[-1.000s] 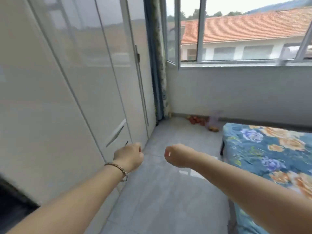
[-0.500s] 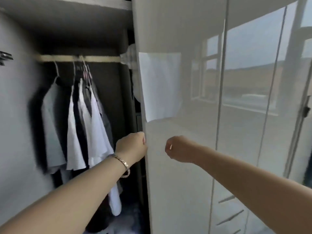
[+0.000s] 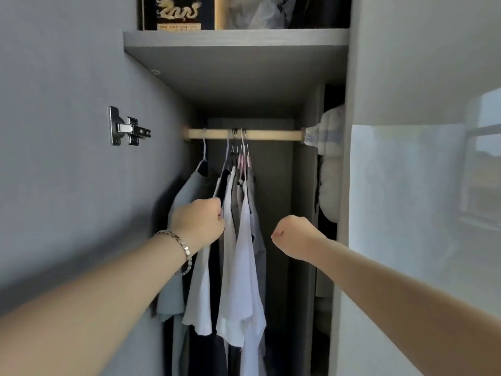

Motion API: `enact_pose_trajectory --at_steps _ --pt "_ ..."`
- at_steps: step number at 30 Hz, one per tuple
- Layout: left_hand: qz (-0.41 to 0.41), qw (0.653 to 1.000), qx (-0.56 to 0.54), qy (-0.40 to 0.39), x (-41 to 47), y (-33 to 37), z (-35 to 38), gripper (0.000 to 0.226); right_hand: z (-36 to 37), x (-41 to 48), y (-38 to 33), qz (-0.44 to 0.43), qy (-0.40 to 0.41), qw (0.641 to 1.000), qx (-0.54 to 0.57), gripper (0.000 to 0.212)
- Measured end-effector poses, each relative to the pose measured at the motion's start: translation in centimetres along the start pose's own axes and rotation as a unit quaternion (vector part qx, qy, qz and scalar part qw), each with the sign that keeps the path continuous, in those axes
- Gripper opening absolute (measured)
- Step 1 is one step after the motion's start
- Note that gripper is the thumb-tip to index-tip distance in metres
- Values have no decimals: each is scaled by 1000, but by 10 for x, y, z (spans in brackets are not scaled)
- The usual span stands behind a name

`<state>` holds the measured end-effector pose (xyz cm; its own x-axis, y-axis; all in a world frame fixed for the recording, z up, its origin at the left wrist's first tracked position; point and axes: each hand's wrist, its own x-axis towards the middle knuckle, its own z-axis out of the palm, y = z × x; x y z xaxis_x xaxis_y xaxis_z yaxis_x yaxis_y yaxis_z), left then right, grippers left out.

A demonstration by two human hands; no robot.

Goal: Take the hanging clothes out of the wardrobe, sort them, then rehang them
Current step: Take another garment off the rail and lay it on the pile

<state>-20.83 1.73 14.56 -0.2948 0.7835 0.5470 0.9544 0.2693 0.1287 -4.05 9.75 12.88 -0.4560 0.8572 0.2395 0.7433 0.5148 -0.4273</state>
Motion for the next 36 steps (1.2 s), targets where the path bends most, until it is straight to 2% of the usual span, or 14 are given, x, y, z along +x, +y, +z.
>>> enact_pose_trajectory --at_steps 4,7,10,12,15,18,19,21,22,27,32,36 --pt "17 999 3 47 58 -19 -1 16 -7 69 -27 -7 57 994 93 27" --pt "32 998 0 57 102 -29 -2 16 -20 121 -47 2 107 984 142 36" --pt "42 997 0 61 142 -35 -1 15 -25 170 -60 31 72 988 133 38" --pt "46 997 -2 63 161 -38 1 15 -21 198 -63 43 54 987 143 24" --pt "53 996 -7 66 181 -39 8 14 -16 227 -64 71 49 975 205 30" --pt "62 996 -16 64 192 -39 18 13 -18 237 -64 95 29 967 235 16" --pt "64 996 -23 62 194 -39 20 13 -19 239 -63 100 56 969 221 15" --pt "65 995 -43 65 197 -39 25 11 -19 244 -57 116 128 964 200 34" --pt "67 994 -51 67 198 -39 27 11 -20 246 -54 126 147 959 209 36" --pt "66 992 -69 83 201 -34 27 15 -39 243 -48 107 232 942 217 34" --pt "79 988 -71 108 199 -19 13 14 -56 212 -38 84 240 944 209 36" --pt "83 987 -92 104 177 -1 4 17 -57 160 -28 77 230 954 177 30"
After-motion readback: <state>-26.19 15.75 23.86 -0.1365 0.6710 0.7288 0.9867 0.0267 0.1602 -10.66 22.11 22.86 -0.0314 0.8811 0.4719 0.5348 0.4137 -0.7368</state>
